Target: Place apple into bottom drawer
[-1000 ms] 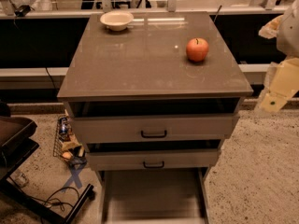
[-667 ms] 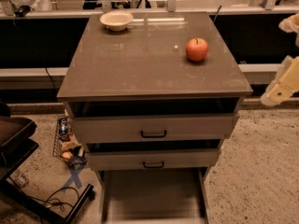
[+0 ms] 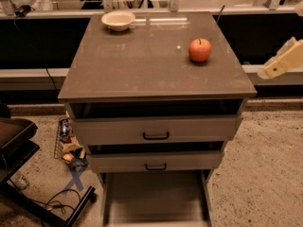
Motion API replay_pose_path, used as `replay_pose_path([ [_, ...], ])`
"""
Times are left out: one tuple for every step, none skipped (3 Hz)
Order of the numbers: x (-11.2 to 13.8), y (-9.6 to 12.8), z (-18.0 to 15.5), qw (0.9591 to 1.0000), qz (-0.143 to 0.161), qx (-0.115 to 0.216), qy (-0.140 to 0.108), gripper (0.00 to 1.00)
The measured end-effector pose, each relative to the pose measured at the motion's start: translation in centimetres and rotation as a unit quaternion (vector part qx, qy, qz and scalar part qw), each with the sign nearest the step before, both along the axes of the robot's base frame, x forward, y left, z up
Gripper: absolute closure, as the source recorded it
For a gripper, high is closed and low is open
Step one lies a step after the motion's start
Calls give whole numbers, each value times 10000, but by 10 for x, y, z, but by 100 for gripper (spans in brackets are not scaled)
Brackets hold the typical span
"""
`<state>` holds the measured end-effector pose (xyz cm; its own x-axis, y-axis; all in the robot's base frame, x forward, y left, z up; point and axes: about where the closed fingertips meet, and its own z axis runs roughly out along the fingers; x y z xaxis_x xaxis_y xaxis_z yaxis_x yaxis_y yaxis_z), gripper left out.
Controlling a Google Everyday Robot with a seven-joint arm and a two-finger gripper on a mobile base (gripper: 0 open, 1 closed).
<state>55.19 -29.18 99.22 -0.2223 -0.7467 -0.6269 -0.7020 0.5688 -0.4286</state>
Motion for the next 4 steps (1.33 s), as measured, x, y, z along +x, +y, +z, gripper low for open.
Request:
replay_pose_path([
  [-1,0,1,10000,1,-21,-7,0],
  [21,18,-5,9996,133,253,-44,0],
  [72,47,-19,9956,266,894,-68,0],
  [128,72,-41,9896,412,1371,-112,0],
])
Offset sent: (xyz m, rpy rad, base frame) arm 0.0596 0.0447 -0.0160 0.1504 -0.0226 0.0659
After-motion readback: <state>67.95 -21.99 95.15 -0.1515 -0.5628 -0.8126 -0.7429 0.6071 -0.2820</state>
